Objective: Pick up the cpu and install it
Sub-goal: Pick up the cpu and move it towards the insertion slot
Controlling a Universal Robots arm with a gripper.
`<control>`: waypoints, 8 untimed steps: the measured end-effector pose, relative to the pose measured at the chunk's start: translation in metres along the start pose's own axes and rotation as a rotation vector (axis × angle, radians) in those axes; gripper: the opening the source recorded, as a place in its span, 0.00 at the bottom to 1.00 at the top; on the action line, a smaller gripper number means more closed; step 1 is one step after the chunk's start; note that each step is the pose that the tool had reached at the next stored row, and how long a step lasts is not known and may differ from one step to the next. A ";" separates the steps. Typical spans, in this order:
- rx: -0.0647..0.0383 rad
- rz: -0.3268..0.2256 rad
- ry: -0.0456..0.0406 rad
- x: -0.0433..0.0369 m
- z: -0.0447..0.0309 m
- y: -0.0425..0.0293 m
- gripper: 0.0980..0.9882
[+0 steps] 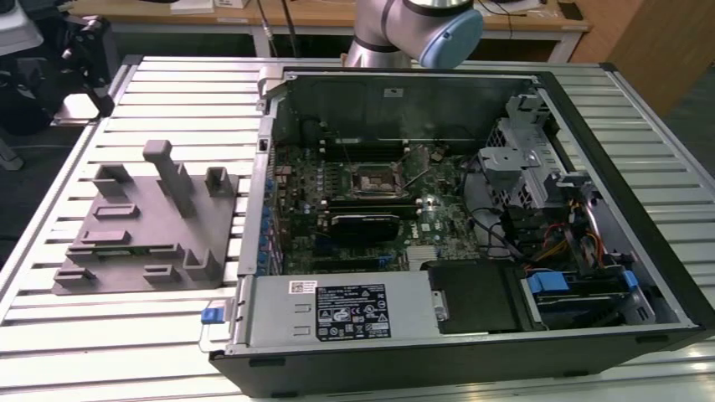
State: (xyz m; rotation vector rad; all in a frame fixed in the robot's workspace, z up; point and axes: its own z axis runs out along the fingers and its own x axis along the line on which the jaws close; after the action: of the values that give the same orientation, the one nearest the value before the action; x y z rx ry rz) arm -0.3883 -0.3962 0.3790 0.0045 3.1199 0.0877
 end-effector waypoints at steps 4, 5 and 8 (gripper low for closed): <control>0.000 0.000 -0.0001 -0.0062 0.0003 0.0013 0.50; 0.000 0.000 0.0000 -0.0079 0.0003 0.0017 0.50; 0.000 0.000 0.0000 -0.0132 0.0004 0.0025 0.50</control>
State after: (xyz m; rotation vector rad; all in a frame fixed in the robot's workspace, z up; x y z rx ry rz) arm -0.3751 -0.3937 0.3790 0.0045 3.1198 0.0877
